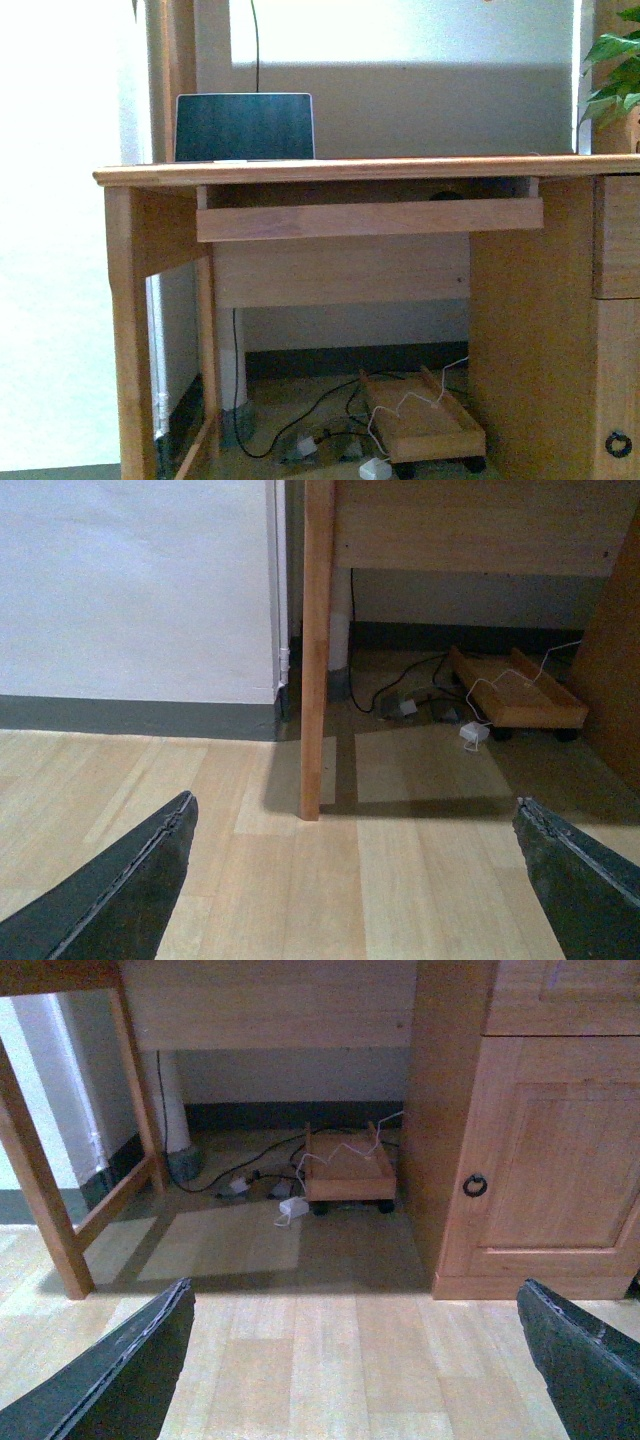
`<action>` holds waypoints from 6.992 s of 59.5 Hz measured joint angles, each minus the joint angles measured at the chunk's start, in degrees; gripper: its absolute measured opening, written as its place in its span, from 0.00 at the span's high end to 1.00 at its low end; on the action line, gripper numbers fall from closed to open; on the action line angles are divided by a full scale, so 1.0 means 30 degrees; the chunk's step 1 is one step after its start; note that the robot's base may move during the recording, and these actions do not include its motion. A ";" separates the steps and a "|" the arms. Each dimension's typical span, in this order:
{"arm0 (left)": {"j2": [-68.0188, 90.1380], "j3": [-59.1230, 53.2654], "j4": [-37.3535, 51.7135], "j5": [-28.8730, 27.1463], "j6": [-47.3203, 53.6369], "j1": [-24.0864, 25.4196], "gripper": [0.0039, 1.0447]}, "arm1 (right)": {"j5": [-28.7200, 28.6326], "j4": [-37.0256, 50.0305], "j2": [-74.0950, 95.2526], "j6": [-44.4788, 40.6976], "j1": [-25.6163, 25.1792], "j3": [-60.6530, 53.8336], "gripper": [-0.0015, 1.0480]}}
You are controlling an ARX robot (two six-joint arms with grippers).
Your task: Place mouse
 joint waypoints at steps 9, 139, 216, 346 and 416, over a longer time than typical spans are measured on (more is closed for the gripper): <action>0.0000 0.0000 0.0000 0.0000 0.0000 0.0000 0.07 | 0.0000 0.0000 0.0000 0.0007 0.0000 0.0000 0.07; 2.3970 0.5246 1.5169 0.5085 0.9318 0.1086 0.07 | 0.0007 0.0000 0.0007 -0.0007 0.0000 0.0000 0.07; 3.3354 1.4520 0.3905 1.0331 2.4997 -0.2222 0.07 | 0.0000 0.0000 0.0007 -0.0007 0.0000 0.0000 0.07; 0.8102 0.0022 0.8102 0.0000 0.0066 -0.0036 0.98 | 0.2834 0.1027 2.9011 -0.2368 0.1217 1.6764 0.07; 0.0095 0.0029 0.0051 0.0000 0.0066 -0.0036 0.98 | -0.2863 -0.2980 2.3533 -0.5821 -0.1494 1.6837 0.47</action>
